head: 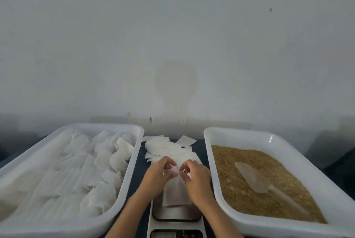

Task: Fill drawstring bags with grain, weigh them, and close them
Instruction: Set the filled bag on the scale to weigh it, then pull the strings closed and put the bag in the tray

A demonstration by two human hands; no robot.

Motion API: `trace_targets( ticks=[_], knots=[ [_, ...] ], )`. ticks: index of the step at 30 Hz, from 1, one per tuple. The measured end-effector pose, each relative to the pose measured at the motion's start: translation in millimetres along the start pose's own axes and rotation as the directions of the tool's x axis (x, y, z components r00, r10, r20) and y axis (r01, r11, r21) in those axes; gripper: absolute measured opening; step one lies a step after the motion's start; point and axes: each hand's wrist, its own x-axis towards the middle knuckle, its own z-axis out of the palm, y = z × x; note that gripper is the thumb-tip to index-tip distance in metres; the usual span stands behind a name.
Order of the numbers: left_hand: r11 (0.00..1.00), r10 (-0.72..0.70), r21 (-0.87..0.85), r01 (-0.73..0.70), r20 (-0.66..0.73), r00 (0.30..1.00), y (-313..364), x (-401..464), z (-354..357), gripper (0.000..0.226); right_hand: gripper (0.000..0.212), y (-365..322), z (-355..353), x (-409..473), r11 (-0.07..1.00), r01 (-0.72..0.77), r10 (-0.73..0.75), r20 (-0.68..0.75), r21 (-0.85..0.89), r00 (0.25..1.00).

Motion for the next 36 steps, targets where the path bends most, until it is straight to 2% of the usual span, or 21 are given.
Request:
trace_targets(
  ticks=[2,5,7,11,14,17,20,22,24,27,28,30,32,36],
  knots=[
    [0.998,0.05,0.026,-0.05,0.012,0.999,13.8,0.8,-6.2,0.015,0.016,-4.0,-5.8,-4.6,0.999,0.028,-0.029,-0.016,-0.044,0.999],
    [0.987,0.132,0.09,-0.135,0.029,0.991,40.7,5.1,-16.0,0.012,0.043,-15.3,-16.6,-16.6,0.998,-0.023,0.023,0.002,0.053,1.0],
    [0.976,0.177,0.124,-0.18,0.032,0.984,61.7,9.4,-21.9,0.004,0.052,-26.4,-27.5,-23.9,0.991,-0.031,0.029,0.014,0.127,0.999],
    [0.918,0.384,0.118,-0.379,-0.017,0.923,101.4,18.5,-26.4,0.003,0.048,-37.4,-72.2,-22.4,0.94,-0.061,0.06,0.014,0.335,0.998],
    [0.889,0.452,0.085,-0.45,-0.005,0.892,127.0,29.1,-17.3,0.001,0.034,-16.3,-123.4,-10.8,0.899,-0.14,0.145,0.019,0.415,0.989],
    [0.87,0.492,0.008,-0.492,0.027,0.87,146.3,39.0,2.2,0.001,0.019,30.8,-168.1,3.3,0.913,-0.28,0.272,0.069,0.296,0.96],
    [0.86,0.511,-0.044,-0.509,0.068,0.857,153.2,44.8,31.2,0.001,0.013,88.1,-188.5,7.0,0.9,-0.432,0.436,0.185,-0.06,0.881],
    [0.867,0.498,-0.037,-0.497,0.108,0.861,152.0,47.0,53.2,0.006,0.021,119.0,-190.9,4.1,0.85,-0.429,0.511,0.277,-0.307,0.814],
    [0.867,0.492,0.011,-0.498,0.142,0.859,147.9,48.8,74.4,0.015,0.029,136.6,-187.8,0.5,0.803,-0.382,0.555,0.341,-0.456,0.759],
    [0.859,0.481,0.074,-0.506,0.217,0.849,138.6,50.2,99.4,0.005,0.016,147.9,-177.9,-4.7,0.77,-0.317,0.573,0.382,-0.553,0.725],
    [0.863,0.46,0.101,-0.495,0.251,0.852,135.1,50.4,105.9,0.006,0.024,150.4,-173.4,-5.9,0.76,-0.304,0.579,0.385,-0.575,0.719],
    [0.857,0.42,0.156,-0.49,0.336,0.843,127.1,51.4,115.5,0.009,0.02,153.8,-165.2,-7.6,0.745,-0.275,0.58,0.386,-0.608,0.717],
    [0.827,0.418,0.192,-0.529,0.421,0.805,120.6,51.0,121.3,0.013,0.015,152.9,-160.6,-6.9,0.73,-0.254,0.572,0.365,-0.634,0.734],
    [0.737,0.447,0.257,-0.625,0.508,0.737,115.0,48.6,127.5,0.025,0.023,148.6,-171.1,2.8,0.697,-0.248,0.578,0.322,-0.673,0.75]
  ],
)
